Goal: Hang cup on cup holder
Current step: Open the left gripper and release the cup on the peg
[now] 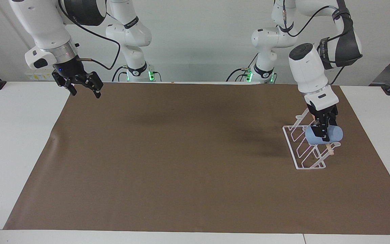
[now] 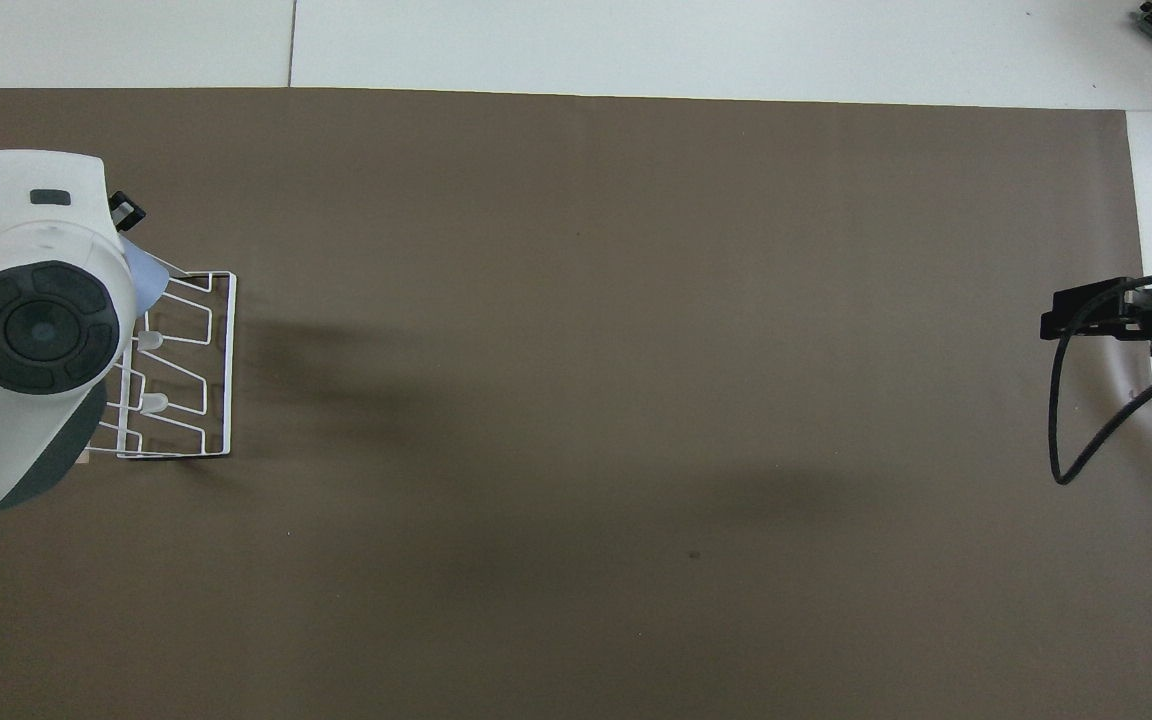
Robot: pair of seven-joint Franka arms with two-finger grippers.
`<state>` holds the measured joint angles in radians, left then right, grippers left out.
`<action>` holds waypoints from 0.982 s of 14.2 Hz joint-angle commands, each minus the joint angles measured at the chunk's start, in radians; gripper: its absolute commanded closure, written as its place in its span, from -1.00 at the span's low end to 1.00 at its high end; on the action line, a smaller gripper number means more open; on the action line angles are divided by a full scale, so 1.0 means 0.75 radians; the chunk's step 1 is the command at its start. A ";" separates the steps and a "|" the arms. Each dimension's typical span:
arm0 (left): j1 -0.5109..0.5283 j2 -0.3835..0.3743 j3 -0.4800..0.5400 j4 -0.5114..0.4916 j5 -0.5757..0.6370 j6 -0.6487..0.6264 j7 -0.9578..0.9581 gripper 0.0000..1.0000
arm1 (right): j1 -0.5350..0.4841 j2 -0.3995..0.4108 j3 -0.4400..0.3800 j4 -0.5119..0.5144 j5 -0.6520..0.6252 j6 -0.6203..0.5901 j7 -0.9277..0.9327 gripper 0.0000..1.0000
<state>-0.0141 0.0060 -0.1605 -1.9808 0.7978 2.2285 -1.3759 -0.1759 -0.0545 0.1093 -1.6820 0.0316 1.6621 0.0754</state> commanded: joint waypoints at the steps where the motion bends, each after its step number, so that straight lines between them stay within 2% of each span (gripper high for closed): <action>1: -0.032 0.037 0.014 0.044 0.087 -0.022 -0.149 1.00 | -0.019 -0.034 0.008 -0.042 -0.011 0.030 -0.058 -1.00; 10: -0.034 0.027 0.012 -0.046 0.257 0.070 -0.294 1.00 | -0.017 -0.032 0.008 -0.034 -0.011 0.011 -0.053 -1.00; 14: -0.043 0.019 0.012 -0.075 0.260 0.097 -0.319 1.00 | -0.013 -0.032 0.008 -0.034 -0.011 0.011 -0.053 -1.00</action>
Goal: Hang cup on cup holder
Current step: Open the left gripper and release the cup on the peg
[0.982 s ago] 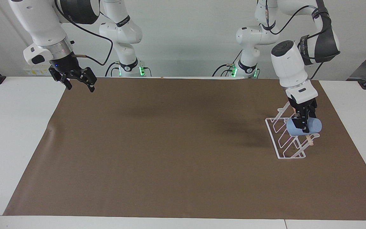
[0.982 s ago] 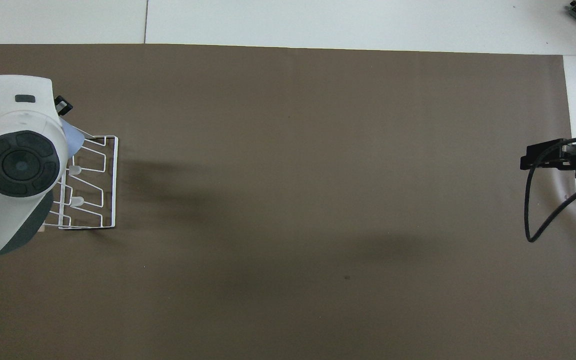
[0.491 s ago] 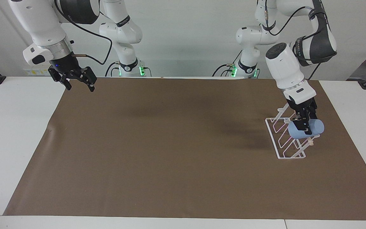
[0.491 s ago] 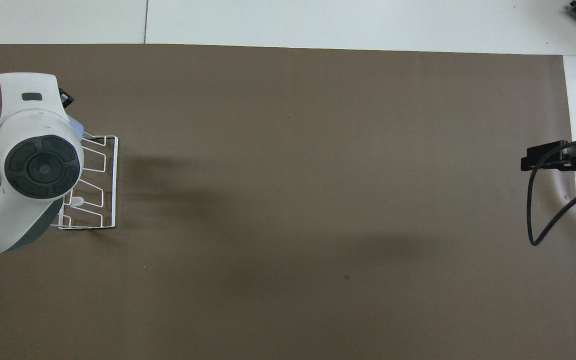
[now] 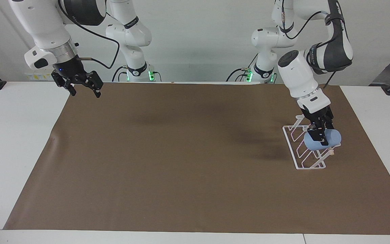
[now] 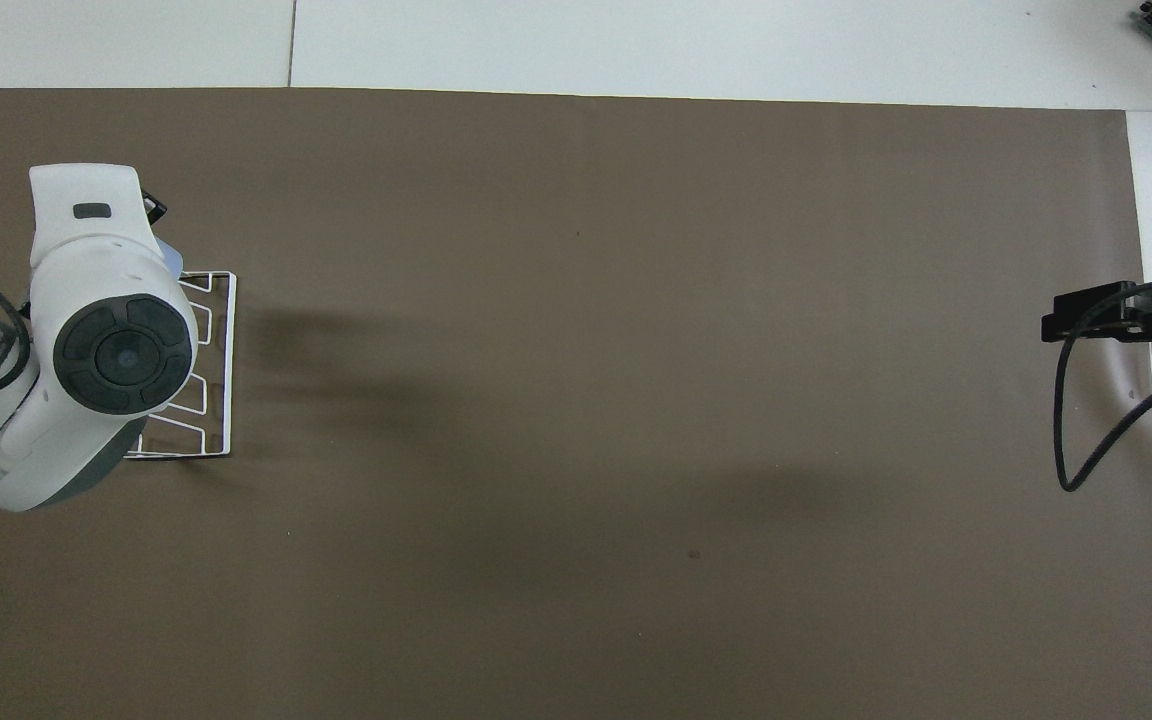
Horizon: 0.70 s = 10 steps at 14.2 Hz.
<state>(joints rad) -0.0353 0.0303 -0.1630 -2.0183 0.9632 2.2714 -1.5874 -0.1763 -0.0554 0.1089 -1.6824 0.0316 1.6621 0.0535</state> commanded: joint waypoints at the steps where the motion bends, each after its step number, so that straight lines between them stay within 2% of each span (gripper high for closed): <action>1: -0.014 -0.014 0.015 -0.031 0.041 0.041 -0.037 1.00 | -0.012 -0.030 0.008 -0.033 -0.011 0.009 -0.024 -1.00; 6: 0.008 -0.040 0.017 -0.123 0.053 0.123 -0.039 1.00 | -0.012 -0.030 0.008 -0.033 -0.011 0.009 -0.024 -1.00; 7: 0.012 -0.040 0.017 -0.123 0.055 0.125 -0.037 0.48 | -0.012 -0.030 0.008 -0.033 -0.011 0.011 -0.024 -1.00; 8: 0.010 -0.040 0.015 -0.123 0.055 0.119 -0.037 -0.79 | -0.012 -0.030 0.010 -0.033 -0.011 0.009 -0.024 -1.00; 9: 0.010 -0.040 0.015 -0.123 0.055 0.121 -0.033 -1.00 | -0.012 -0.030 0.008 -0.033 -0.011 0.009 -0.024 -1.00; 10: 0.008 -0.038 0.013 -0.115 0.055 0.113 -0.029 -1.00 | -0.010 -0.030 0.008 -0.033 -0.011 0.009 -0.024 -1.00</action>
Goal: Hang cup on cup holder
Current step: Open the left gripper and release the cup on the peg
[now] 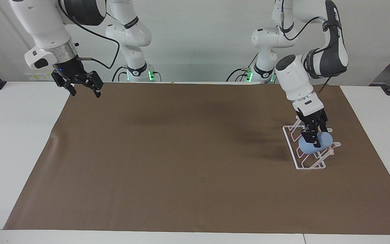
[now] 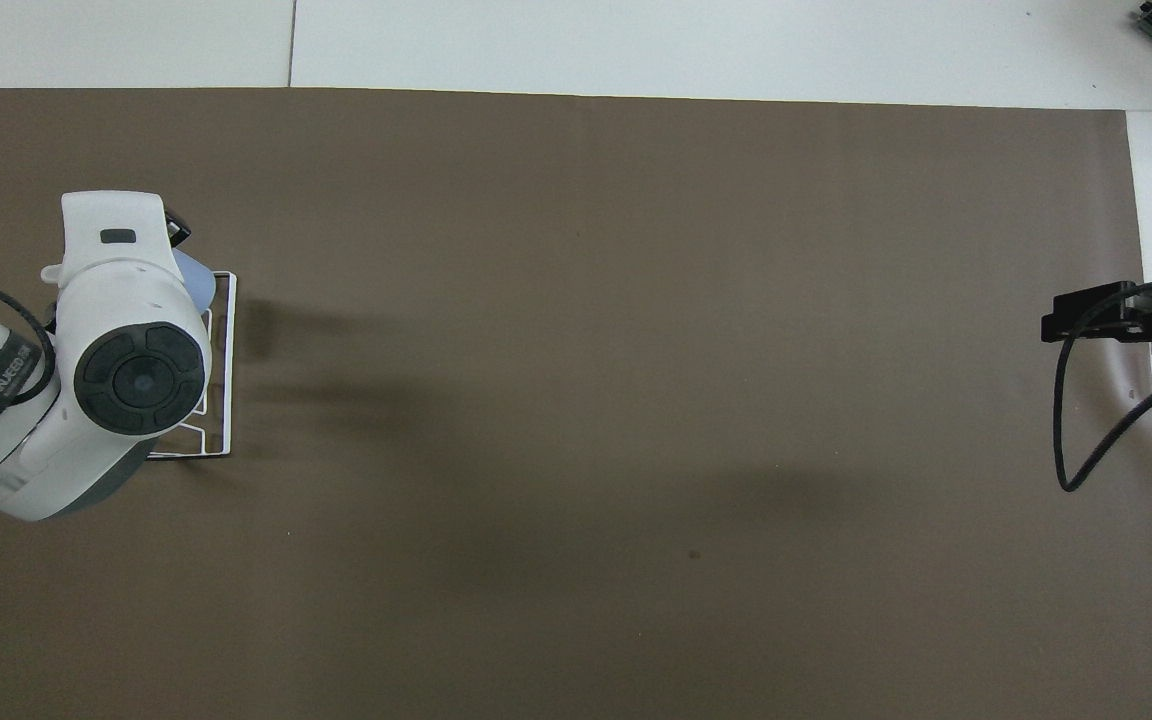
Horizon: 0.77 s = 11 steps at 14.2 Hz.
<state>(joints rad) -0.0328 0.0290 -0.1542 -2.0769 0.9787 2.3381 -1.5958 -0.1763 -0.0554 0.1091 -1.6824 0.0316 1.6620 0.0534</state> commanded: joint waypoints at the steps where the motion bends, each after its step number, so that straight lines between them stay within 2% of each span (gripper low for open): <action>1: 0.005 -0.031 0.001 -0.023 0.035 0.020 -0.008 -1.00 | -0.012 -0.030 0.010 -0.033 -0.011 0.009 -0.024 -1.00; 5: 0.003 -0.016 -0.005 0.006 -0.026 0.030 0.066 -1.00 | -0.012 -0.030 0.008 -0.033 -0.011 0.009 -0.024 -1.00; 6: 0.003 -0.008 -0.005 0.028 -0.097 0.034 0.109 -1.00 | -0.012 -0.030 0.008 -0.033 -0.011 0.009 -0.024 -1.00; 8: -0.001 0.010 -0.005 0.120 -0.338 0.012 0.278 -1.00 | -0.012 -0.030 0.008 -0.033 -0.011 0.009 -0.024 -1.00; 11: 0.011 -0.004 0.001 0.210 -0.609 -0.090 0.527 -1.00 | -0.010 -0.030 0.008 -0.033 -0.011 0.009 -0.024 -1.00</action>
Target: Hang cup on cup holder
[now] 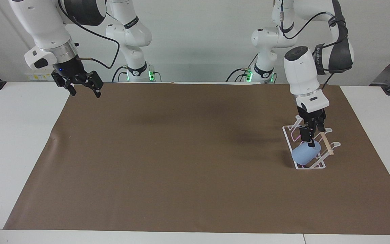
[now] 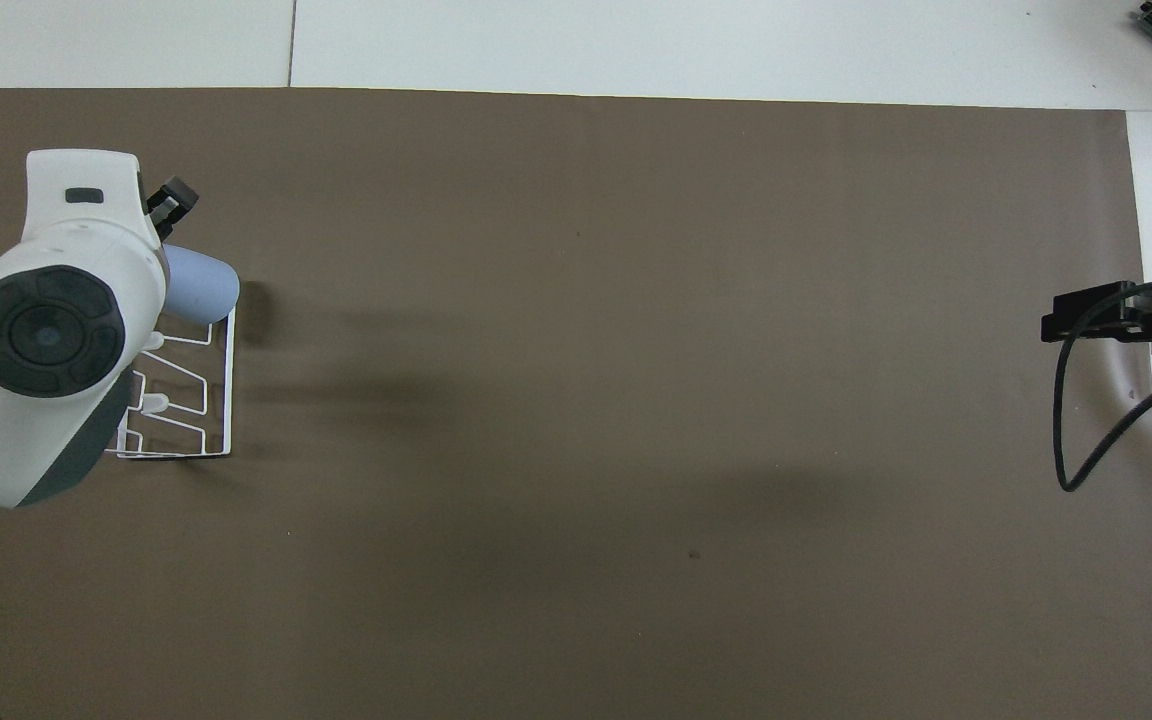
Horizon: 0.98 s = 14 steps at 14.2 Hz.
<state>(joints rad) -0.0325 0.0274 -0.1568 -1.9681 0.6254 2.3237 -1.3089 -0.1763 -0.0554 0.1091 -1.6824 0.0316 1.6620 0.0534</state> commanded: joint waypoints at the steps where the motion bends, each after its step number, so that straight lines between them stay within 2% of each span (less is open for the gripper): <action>1: 0.041 -0.008 0.005 0.082 -0.258 -0.087 0.257 -1.00 | -0.012 -0.030 0.008 -0.033 -0.011 0.009 -0.024 -1.00; 5: 0.141 -0.071 0.019 0.131 -0.608 -0.296 0.768 -1.00 | -0.012 -0.030 0.010 -0.033 -0.011 0.009 -0.024 -1.00; 7: 0.156 -0.077 0.023 0.206 -0.721 -0.481 1.010 -1.00 | -0.012 -0.032 0.008 -0.031 -0.011 0.009 -0.024 -1.00; 10: 0.178 -0.090 0.021 0.266 -0.797 -0.717 1.304 -1.00 | -0.012 -0.030 0.008 -0.033 -0.011 0.009 -0.024 -1.00; 14: 0.178 -0.112 0.013 0.343 -0.791 -0.958 1.671 -1.00 | -0.012 -0.030 0.008 -0.033 -0.011 0.009 -0.024 -1.00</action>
<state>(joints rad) 0.0907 -0.0518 -0.1384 -1.7545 0.0471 1.6944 -0.1818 -0.1763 -0.0560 0.1091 -1.6824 0.0316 1.6620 0.0534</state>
